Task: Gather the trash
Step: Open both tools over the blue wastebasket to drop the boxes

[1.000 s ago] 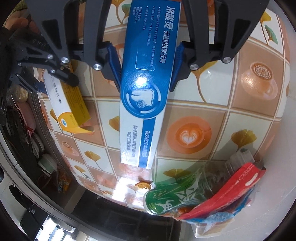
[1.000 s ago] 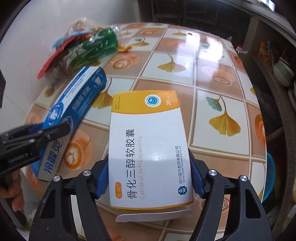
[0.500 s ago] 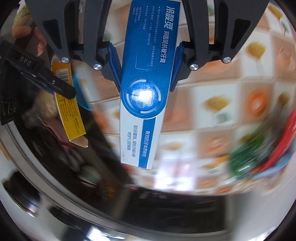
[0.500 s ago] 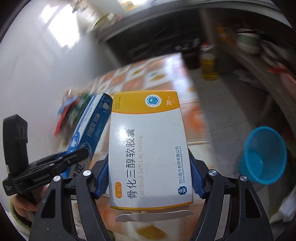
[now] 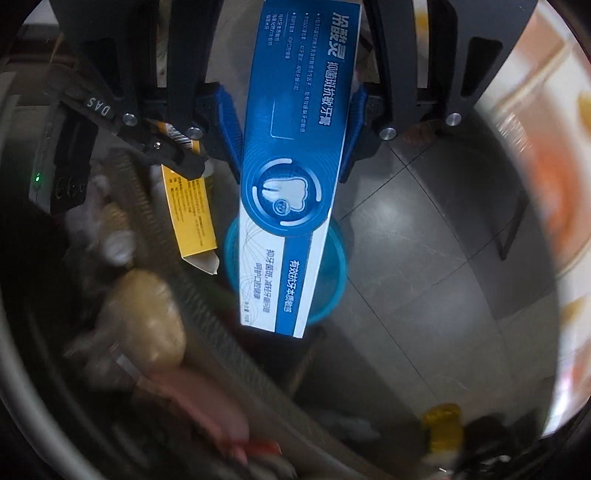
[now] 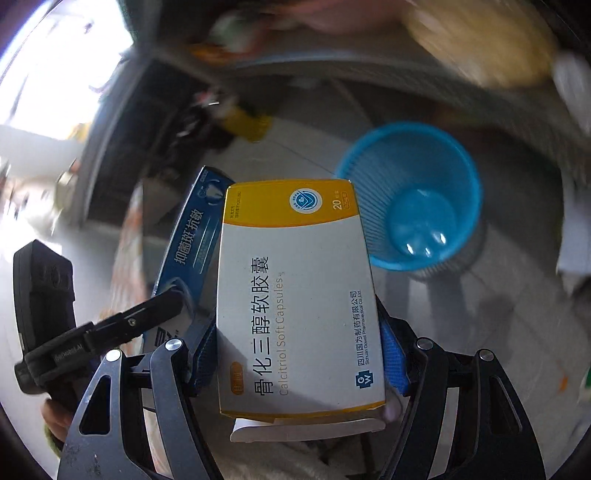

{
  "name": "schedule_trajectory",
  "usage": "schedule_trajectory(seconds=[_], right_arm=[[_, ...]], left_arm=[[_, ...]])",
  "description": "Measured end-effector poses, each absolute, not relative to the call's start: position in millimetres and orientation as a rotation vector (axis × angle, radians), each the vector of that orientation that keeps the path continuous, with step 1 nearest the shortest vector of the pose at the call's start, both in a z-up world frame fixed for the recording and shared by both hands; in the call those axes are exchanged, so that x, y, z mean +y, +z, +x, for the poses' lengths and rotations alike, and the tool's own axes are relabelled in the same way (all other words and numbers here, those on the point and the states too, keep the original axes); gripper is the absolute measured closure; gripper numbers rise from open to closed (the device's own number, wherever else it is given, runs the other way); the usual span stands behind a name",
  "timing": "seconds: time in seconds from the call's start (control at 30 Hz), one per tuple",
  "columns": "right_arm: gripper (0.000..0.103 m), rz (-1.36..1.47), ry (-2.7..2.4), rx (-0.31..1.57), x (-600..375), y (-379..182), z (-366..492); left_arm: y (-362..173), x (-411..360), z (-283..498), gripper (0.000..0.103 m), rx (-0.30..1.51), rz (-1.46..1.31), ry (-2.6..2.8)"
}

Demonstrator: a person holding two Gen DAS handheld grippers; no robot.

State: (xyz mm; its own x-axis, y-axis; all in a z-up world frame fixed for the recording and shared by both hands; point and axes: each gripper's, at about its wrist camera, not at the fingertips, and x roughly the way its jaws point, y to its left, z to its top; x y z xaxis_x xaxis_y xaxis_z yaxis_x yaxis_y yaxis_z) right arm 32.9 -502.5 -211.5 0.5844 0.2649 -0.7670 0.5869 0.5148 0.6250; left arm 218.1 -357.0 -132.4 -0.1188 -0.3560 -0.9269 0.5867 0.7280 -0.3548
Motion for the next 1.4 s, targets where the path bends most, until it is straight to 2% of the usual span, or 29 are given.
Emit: schedule_trajectory(seconds=[0.2, 0.33, 0.4, 0.47, 0.97, 1.2, 1.4], right_arm=[[0.035, 1.162, -0.336, 1.043, -541, -267, 55], [0.034, 1.193, -0.397, 1.042, -562, -289, 77], [0.032, 1.195, -0.426, 1.033, -571, -299, 84], [0.028, 1.198, -0.466, 1.039, -577, -305, 85], [0.027, 1.019, -0.500, 0.982, -556, -280, 72], [0.026, 0.935, -0.498, 0.958, -542, -262, 74], [0.025, 0.733, -0.453, 0.939, -487, -211, 67]], left_arm=[[-202, -414, 250, 0.056, 1.636, 0.250, -0.752], [-225, -442, 268, 0.054, 1.621, 0.259, -0.716], [-228, -450, 270, 0.038, 1.609, 0.262, -0.719], [-226, -456, 271, 0.034, 1.586, 0.267, -0.726], [-137, -412, 254, 0.031, 1.408, 0.210, -0.857], [-80, -349, 237, 0.027, 1.297, 0.095, -0.904], [-38, -274, 213, 0.025, 1.145, 0.021, -0.895]])
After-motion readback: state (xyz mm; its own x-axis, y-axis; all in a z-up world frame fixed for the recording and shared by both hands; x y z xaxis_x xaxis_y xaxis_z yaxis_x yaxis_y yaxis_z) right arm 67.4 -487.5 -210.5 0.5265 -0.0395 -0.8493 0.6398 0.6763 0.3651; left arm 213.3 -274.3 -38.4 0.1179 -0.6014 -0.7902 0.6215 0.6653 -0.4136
